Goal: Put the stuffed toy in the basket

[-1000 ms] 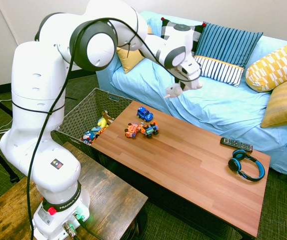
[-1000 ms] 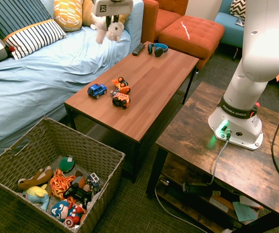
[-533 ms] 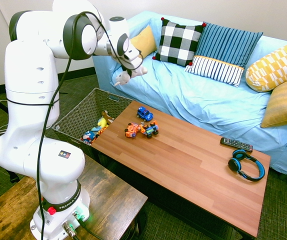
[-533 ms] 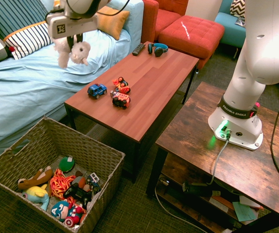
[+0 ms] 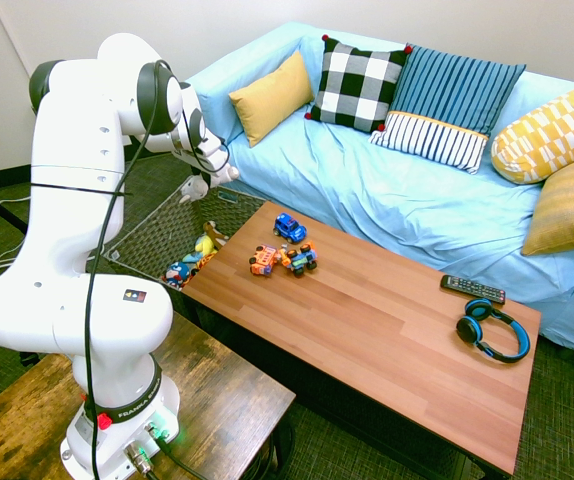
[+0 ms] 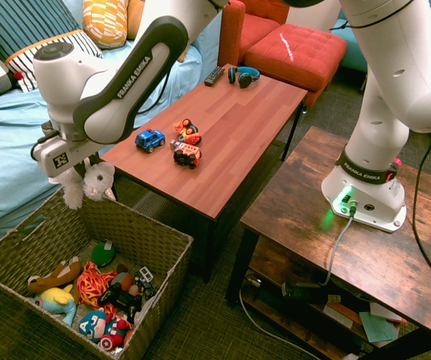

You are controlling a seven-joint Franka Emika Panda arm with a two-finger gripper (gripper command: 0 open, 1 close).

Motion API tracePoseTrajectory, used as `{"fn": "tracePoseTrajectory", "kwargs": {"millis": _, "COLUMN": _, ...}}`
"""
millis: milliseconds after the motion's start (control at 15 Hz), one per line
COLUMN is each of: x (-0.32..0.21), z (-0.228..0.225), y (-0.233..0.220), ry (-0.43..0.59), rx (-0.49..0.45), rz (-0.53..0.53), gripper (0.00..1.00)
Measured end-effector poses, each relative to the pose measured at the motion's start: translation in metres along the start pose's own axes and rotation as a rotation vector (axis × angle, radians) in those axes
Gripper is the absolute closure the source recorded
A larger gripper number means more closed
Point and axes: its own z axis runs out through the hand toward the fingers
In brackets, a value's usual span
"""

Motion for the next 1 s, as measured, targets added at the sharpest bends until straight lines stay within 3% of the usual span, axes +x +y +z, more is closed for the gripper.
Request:
{"fn": "tracePoseTrajectory", "kwargs": {"millis": 67, "x": -0.002, "z": 0.013, "y": 0.0, "ry": -0.004, "rx": -0.011, "rz": 0.0, "gripper": 0.0}}
{"fn": "tracePoseTrajectory", "kwargs": {"millis": 400, "x": -0.015, "z": 0.051, "y": -0.004, "ry": -0.017, "rx": -0.035, "rz": -0.002, "gripper": 0.0}}
{"fn": "tracePoseTrajectory", "kwargs": {"millis": 1000, "x": -0.014, "z": 0.059, "y": -0.003, "ry": -0.009, "rx": -0.048, "rz": -0.002, "gripper": 0.0}}
